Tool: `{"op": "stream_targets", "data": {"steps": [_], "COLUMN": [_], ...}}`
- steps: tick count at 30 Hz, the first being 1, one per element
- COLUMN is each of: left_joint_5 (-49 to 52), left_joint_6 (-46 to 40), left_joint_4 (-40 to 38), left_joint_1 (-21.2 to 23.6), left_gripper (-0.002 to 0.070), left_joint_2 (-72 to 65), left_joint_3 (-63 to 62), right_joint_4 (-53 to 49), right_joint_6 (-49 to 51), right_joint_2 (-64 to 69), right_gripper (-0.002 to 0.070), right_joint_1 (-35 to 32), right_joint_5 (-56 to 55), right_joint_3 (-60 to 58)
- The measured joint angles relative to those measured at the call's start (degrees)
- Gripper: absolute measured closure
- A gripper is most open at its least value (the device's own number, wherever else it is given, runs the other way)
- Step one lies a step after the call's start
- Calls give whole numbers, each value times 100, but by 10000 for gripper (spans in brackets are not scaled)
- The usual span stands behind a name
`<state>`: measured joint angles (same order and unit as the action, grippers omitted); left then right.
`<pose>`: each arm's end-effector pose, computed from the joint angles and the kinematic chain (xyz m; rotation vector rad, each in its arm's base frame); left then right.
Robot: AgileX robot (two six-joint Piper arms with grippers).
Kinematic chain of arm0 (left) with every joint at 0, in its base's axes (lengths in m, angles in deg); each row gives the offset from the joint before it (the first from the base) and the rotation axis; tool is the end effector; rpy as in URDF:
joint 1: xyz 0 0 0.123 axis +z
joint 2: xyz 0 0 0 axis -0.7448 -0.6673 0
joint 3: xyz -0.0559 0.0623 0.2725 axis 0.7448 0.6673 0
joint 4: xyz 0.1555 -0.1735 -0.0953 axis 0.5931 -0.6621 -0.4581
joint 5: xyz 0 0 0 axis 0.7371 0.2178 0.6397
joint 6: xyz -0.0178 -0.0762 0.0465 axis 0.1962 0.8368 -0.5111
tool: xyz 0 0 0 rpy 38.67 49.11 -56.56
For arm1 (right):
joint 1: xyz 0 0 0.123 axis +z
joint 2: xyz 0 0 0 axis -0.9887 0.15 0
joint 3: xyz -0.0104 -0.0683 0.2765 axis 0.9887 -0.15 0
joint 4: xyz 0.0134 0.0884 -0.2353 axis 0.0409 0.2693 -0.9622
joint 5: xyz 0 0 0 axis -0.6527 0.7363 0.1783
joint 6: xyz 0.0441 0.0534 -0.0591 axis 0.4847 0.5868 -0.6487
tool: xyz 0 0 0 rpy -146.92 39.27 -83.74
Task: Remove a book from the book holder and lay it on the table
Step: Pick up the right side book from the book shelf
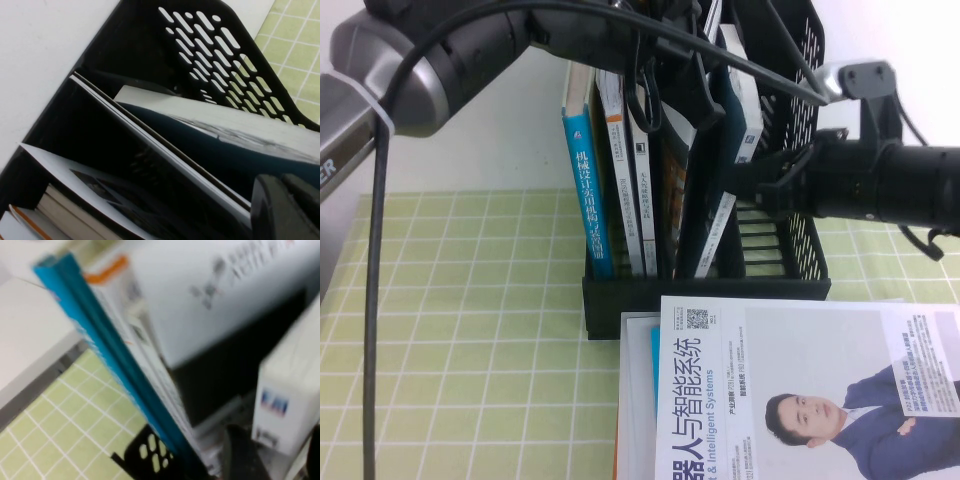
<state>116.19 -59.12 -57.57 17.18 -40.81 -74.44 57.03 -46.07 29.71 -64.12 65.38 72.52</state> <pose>0.3706 -0.2354 0.3870 1.1378 1.7774 -0.1370 0.3441 0.1523 0.2491 -0.5200 1.9983 0.7543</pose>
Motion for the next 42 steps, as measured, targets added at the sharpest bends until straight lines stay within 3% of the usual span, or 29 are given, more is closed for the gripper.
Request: {"op": "stream_targets", "data": {"steps": [10,20,23,26,35,42], "left_joint_5": [0,9,22,95,696,1559], "left_joint_6": [20,175,231,231,832,1274], "left_joint_4": [0,4,4,4,417,388], "left_joint_1": [13,13,13,13,80,532], "left_gripper": [678,678,678,678,678,678], "left_joint_2": [0,0,0,29,408,1213], "left_joint_3": [0,0,0,0,12,12], "right_joint_4": [0,0,-15,-13,-35,-100], "right_joint_6": [477,233,198,165,139,186], "right_joint_2": [193,346,409,422,225,-922], "right_gripper": [402,434,458,545,545,545], "right_joint_1": [17,26,26,26,26,-91], "right_joint_5": [-1068,-1083,-1107,-1107,-1034,-910], "right_joint_3": [23,478,719,778,776,738]}}
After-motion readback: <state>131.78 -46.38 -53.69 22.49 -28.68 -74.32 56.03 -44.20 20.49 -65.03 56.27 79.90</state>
